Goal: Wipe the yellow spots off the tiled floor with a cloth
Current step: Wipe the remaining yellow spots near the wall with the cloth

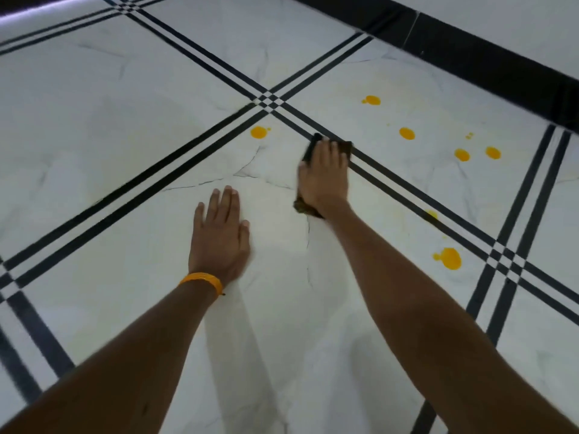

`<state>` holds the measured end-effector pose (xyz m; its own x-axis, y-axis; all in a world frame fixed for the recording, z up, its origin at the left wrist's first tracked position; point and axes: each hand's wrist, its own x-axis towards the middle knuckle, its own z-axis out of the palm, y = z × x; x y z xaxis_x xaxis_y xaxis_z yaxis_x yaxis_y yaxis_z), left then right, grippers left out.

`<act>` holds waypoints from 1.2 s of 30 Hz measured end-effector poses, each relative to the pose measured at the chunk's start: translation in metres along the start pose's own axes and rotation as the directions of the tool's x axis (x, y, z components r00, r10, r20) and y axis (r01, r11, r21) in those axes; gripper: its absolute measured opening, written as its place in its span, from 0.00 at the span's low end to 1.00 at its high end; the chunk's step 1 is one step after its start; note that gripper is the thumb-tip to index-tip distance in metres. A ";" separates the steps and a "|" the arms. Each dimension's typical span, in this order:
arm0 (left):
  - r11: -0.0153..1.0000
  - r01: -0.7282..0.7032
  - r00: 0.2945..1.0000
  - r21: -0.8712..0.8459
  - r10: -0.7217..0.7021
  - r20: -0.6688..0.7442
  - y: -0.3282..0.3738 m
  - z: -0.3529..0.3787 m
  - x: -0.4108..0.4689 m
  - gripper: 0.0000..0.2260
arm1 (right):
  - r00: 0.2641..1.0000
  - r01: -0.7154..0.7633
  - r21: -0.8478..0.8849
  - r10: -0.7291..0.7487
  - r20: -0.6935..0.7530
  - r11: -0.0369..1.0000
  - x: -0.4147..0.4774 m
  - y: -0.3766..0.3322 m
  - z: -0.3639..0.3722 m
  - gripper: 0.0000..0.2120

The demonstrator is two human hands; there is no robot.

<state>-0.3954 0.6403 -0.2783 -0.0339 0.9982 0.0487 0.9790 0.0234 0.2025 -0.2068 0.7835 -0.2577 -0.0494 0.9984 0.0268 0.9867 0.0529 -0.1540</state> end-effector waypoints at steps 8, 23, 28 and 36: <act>1.000 0.006 1.000 -0.014 -0.006 -0.008 -0.001 -0.001 -0.001 0.28 | 0.984 0.180 0.015 -0.180 0.002 0.984 -0.087 0.080 -0.008 0.34; 0.997 0.058 0.998 -0.059 -0.060 -0.029 0.012 -0.005 -0.001 0.26 | 0.998 0.062 -0.038 -0.061 0.006 0.997 -0.200 0.188 -0.036 0.34; 0.987 -0.146 0.989 -0.065 0.147 0.017 0.109 0.013 -0.001 0.27 | 0.991 -0.135 -0.032 0.135 -0.014 0.990 -0.118 0.156 -0.033 0.35; 0.994 -0.095 0.995 0.058 0.094 0.027 0.124 0.025 0.009 0.28 | 0.992 -0.126 0.003 0.126 -0.010 0.992 -0.184 0.249 -0.047 0.33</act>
<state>-0.2689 0.6537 -0.2771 0.0632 0.9972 0.0410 0.9877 -0.0684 0.1403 0.0552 0.6119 -0.2545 0.0772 0.9969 0.0171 0.9844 -0.0735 -0.1596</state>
